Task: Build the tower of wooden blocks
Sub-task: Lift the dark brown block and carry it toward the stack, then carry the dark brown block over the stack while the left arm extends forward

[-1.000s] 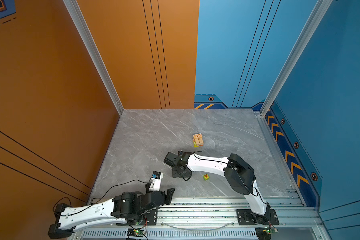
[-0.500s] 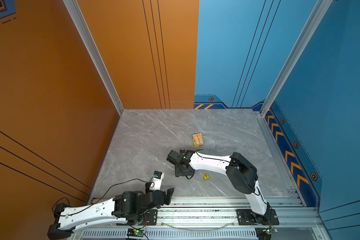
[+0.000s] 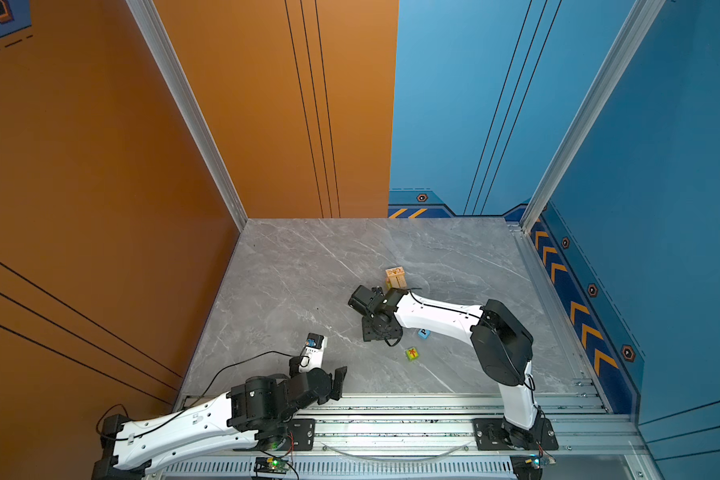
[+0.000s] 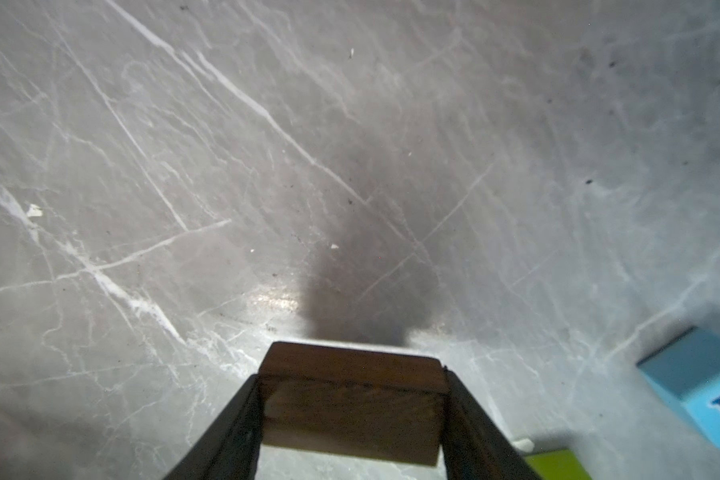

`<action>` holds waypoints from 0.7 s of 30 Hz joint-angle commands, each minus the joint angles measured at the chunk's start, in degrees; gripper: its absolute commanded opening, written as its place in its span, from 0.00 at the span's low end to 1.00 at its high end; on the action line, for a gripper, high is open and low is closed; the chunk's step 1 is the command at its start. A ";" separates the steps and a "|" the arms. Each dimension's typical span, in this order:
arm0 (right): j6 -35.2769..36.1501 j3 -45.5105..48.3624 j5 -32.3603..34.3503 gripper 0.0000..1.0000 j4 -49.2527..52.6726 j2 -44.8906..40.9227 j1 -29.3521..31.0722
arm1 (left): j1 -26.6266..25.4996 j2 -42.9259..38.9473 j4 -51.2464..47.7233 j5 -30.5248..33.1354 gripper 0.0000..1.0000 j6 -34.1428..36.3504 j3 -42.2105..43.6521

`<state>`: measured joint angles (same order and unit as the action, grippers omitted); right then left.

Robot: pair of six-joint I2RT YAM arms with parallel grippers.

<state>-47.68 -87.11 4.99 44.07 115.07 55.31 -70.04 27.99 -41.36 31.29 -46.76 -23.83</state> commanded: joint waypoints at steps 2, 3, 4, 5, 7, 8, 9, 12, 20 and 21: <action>3.08 1.18 2.12 0.51 1.72 -3.13 -1.17 | 2.67 1.50 0.93 -1.87 0.98 2.49 -2.52; 3.39 1.29 2.21 0.51 1.69 -3.42 -1.40 | 3.19 1.85 0.93 -2.18 0.98 2.69 -2.83; 3.83 1.46 2.25 0.51 1.71 -3.84 -1.71 | 3.86 2.27 0.93 -2.58 0.98 3.16 -3.28; 4.23 1.59 2.25 0.51 1.67 -4.25 -2.00 | 4.61 2.75 0.93 -2.99 0.98 3.49 -3.63; 5.06 1.87 2.26 0.51 1.72 -5.25 -2.71 | 5.82 3.81 0.98 -3.76 0.98 4.31 -4.57; 5.66 1.97 2.21 0.51 1.72 -5.69 -3.06 | 6.42 4.25 1.15 -4.05 0.98 4.66 -4.87; 6.36 1.92 2.19 0.51 1.87 -6.06 -3.45 | 7.14 4.99 1.32 -4.42 0.98 5.10 -5.38; 8.76 1.85 2.24 0.51 2.11 -7.26 -5.11 | 8.82 7.38 2.73 -5.70 0.98 6.14 -6.35; 14.49 -0.44 1.81 0.51 3.27 -8.24 -10.50 | 12.48 16.55 8.68 -9.18 0.98 8.08 -9.17; 15.23 -1.10 1.93 0.51 3.53 -7.87 -11.19 | 12.90 17.72 9.01 -9.34 0.98 8.62 -9.88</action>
<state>-36.01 -86.04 5.43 44.77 108.09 45.15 -58.08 43.83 -34.87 23.77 -40.27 -30.98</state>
